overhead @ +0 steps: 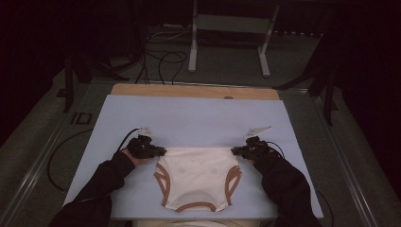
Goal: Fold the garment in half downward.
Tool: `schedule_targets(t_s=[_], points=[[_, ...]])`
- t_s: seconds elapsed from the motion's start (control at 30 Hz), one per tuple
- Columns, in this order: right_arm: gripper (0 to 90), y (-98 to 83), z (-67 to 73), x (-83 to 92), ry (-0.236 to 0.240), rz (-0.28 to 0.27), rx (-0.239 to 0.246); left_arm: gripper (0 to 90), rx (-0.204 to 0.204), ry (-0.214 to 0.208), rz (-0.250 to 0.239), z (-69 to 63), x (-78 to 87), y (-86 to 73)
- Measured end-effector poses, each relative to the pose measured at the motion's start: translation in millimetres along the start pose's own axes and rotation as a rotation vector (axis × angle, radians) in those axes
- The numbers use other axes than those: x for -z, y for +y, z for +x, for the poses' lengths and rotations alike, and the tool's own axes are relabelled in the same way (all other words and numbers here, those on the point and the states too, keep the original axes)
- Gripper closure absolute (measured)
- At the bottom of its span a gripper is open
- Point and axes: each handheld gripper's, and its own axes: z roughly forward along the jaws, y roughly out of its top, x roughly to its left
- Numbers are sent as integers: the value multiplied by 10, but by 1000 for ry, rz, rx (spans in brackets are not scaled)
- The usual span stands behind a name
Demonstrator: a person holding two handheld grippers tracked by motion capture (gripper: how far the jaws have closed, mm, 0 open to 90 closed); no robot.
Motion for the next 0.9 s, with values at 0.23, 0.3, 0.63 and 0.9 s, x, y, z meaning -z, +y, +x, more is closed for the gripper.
schedule_targets(t_s=[0.23,0.3,0.63,0.9], points=[[885,29,-34,18,-22,-18,-3,865,1,36,-30,41,24,23],[885,46,-51,18,-25,-27,-11,864,-10,46,-44,45,25,44],[884,205,-167,-7,-58,-51,-26,862,-30,105,-103,115,25,182],[885,301,-290,-86,-84,-50,-42,862,-17,124,-99,243,-51,264]])
